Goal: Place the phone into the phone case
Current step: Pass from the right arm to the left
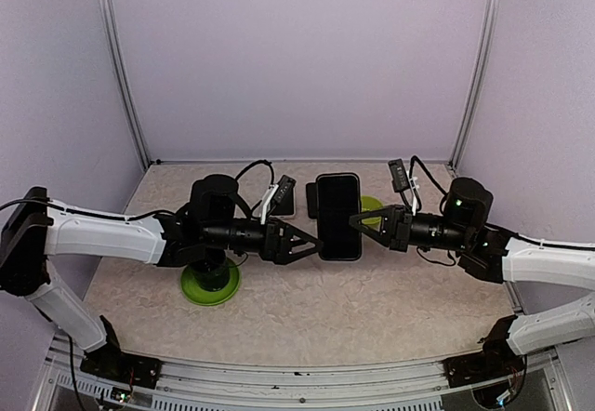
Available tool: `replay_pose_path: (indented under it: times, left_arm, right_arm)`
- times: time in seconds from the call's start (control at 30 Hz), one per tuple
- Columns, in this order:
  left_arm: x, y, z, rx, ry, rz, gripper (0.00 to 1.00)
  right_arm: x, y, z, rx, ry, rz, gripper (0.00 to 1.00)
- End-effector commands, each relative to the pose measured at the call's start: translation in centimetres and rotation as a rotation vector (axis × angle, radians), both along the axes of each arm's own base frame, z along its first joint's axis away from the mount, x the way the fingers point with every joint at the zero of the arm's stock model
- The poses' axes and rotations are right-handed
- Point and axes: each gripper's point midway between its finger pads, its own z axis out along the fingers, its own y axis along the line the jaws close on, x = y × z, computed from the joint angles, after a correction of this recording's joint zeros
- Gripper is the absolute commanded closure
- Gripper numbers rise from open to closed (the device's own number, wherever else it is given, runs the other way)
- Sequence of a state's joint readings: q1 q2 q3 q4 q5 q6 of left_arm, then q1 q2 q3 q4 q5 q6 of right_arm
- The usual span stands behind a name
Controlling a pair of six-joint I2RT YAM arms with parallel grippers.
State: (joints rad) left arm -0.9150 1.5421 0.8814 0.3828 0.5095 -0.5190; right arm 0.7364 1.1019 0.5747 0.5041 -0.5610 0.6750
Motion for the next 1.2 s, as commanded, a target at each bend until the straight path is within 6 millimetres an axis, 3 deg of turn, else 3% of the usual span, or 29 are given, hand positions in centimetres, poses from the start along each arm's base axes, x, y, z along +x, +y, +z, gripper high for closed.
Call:
replay_pose_path:
  times: [0.0, 0.17, 0.63, 0.8, 0.9, 1.0, 1.17]
  left_arm:
    - [-0.6, -1.3, 2.3, -0.090, -0.016, -0.065, 0.14]
    - [-1.1, -2.0, 2.4, -0.126, 0.014, -0.108, 0.27]
    - [-1.7, -3.2, 2.3, -0.157, 0.050, -0.169, 0.98]
    - [-1.5, -3.1, 2.4, -0.155, 0.047, -0.157, 1.00]
    - [-0.8, -2.5, 2.7, -0.159, 0.033, -0.123, 1.00]
    - [0.1, -1.5, 3.2, -0.168, 0.023, -0.079, 1.00]
    - [1.0, -0.1, 4.2, -0.191, 0.002, -0.034, 1.00]
  right_arm:
    - [-0.1, 0.0, 2.5, 0.084, -0.067, 0.014, 1.00]
    - [0.0, 0.3, 1.9, 0.077, -0.062, 0.022, 1.00]
    - [0.4, 0.8, 0.8, 0.062, -0.063, 0.031, 1.00]
    - [0.2, 1.0, 0.5, 0.042, -0.053, 0.049, 1.00]
    - [0.0, 1.0, 0.4, 0.017, -0.042, 0.061, 0.72]
    - [-0.3, 0.8, 0.1, -0.002, -0.034, 0.065, 0.55]
    - [-0.7, 0.8, -1.9, -0.023, 0.018, 0.083, 0.47]
